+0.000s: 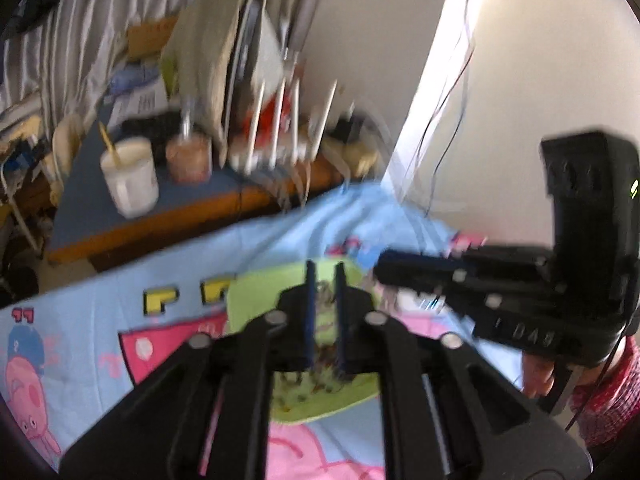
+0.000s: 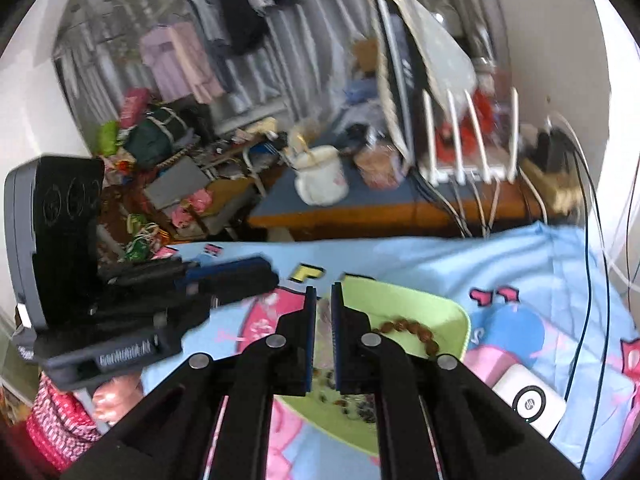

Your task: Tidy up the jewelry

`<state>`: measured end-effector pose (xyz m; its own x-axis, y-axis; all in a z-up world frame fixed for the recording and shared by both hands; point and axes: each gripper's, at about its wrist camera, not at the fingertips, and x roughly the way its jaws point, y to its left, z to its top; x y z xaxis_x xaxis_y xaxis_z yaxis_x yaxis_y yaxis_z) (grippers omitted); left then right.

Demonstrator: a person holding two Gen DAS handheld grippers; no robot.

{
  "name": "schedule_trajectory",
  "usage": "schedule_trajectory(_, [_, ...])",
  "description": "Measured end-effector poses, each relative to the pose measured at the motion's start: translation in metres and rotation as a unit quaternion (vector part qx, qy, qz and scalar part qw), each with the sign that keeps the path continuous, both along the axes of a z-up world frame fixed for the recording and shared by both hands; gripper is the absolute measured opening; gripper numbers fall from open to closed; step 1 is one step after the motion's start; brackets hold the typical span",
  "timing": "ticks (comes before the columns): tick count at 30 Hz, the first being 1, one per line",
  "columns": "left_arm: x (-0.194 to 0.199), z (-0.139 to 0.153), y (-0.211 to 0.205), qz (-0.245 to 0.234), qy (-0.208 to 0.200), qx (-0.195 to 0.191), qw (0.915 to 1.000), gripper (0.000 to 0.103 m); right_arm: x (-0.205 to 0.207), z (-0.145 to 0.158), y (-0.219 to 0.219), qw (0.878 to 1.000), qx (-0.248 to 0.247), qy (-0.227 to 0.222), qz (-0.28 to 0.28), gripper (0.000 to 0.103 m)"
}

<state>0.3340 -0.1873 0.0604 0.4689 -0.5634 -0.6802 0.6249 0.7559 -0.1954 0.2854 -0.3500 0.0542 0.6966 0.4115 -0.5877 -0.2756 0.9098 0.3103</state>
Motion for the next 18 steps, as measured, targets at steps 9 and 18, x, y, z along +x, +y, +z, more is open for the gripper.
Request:
schedule_trajectory(9, [-0.024, -0.014, 0.069, 0.022, -0.012, -0.009, 0.9997, 0.015, -0.028, -0.019, 0.010, 0.998, 0.049, 0.012, 0.026, 0.000])
schedule_trajectory(18, [-0.085, -0.069, 0.194, 0.079, 0.027, -0.015, 0.9964, 0.015, -0.076, -0.102, 0.092, 0.984, 0.051, 0.104, 0.132, 0.000])
